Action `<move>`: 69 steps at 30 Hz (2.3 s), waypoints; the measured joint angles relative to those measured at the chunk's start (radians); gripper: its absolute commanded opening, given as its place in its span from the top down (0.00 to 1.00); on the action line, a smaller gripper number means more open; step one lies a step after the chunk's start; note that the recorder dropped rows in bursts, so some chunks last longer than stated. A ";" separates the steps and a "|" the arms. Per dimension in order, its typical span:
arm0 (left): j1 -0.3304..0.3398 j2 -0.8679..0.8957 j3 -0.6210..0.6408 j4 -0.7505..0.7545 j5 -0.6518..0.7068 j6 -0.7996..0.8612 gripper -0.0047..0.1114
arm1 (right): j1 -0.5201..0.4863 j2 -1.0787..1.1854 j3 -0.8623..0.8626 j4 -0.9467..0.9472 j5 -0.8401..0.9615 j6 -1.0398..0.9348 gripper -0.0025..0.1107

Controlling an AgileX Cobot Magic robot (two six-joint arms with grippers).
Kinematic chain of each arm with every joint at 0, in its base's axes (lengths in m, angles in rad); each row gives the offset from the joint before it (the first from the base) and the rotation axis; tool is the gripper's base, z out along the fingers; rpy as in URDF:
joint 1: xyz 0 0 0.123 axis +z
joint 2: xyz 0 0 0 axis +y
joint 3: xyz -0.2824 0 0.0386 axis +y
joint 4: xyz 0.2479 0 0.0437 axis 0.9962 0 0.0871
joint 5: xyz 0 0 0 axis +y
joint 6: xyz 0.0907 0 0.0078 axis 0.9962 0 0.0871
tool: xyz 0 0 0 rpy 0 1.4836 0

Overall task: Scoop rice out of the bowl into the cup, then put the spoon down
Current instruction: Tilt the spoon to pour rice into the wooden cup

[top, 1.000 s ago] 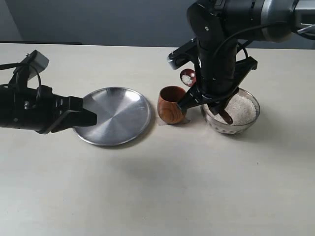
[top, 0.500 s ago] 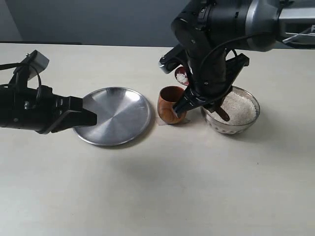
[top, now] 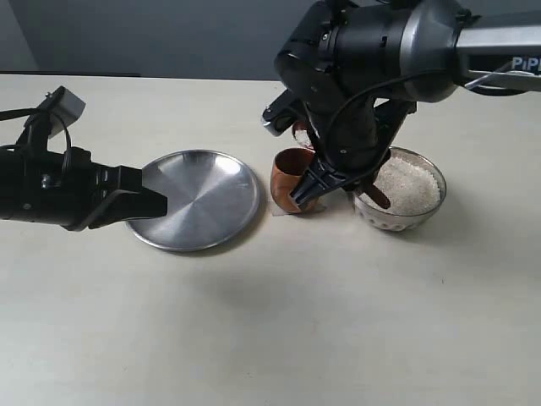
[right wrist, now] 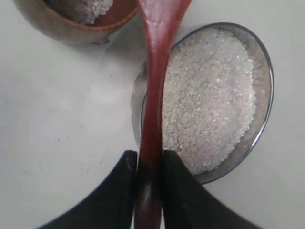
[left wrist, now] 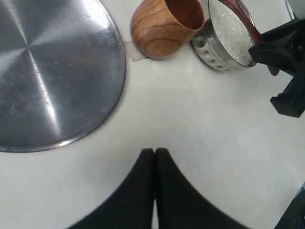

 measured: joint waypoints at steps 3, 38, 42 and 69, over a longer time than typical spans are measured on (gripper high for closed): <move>0.000 0.000 0.000 0.000 0.000 0.000 0.96 | 0.002 0.000 0.000 -0.014 0.020 0.004 0.98; 0.000 0.000 0.000 0.000 0.000 0.000 0.96 | 0.040 0.073 0.000 -0.135 0.028 0.008 0.98; 0.000 0.000 0.000 0.000 0.000 0.000 0.96 | 0.046 0.073 0.000 -0.140 0.028 0.008 0.98; 0.000 0.000 0.000 0.000 0.004 0.000 0.96 | 0.082 0.073 0.000 -0.160 0.028 0.022 0.98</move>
